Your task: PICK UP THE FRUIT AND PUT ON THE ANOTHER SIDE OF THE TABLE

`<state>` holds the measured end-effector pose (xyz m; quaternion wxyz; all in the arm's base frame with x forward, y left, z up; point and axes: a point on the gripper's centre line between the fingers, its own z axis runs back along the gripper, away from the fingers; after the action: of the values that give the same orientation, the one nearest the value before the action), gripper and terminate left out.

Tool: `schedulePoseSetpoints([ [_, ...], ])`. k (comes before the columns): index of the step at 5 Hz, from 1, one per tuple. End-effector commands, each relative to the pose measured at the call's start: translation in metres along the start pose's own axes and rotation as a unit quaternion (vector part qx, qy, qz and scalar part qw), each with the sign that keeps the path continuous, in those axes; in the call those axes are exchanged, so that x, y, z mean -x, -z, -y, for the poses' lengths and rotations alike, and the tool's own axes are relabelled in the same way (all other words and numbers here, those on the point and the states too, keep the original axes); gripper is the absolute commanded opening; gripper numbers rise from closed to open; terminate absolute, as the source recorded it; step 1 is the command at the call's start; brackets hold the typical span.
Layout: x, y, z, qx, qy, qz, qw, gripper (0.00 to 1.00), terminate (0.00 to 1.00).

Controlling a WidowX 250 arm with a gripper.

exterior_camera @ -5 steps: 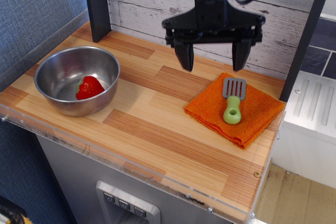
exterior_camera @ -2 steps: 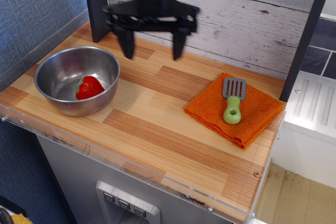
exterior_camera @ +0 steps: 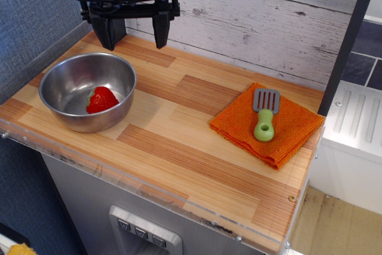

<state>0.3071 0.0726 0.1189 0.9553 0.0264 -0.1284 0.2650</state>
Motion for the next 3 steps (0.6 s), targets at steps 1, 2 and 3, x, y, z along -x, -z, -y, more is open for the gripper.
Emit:
schedulePoseSetpoints([
  [1, -0.005, 0.014, -0.029, -0.006, -0.013, 0.011, 0.9998, 1.0, 0.0],
  [2, -0.001, 0.025, -0.045, -0.036, -0.006, 0.017, 0.9992, 1.0, 0.0],
  [3, 0.005, 0.037, -0.06, -0.044, -0.021, 0.008, 0.9988, 1.0, 0.0],
])
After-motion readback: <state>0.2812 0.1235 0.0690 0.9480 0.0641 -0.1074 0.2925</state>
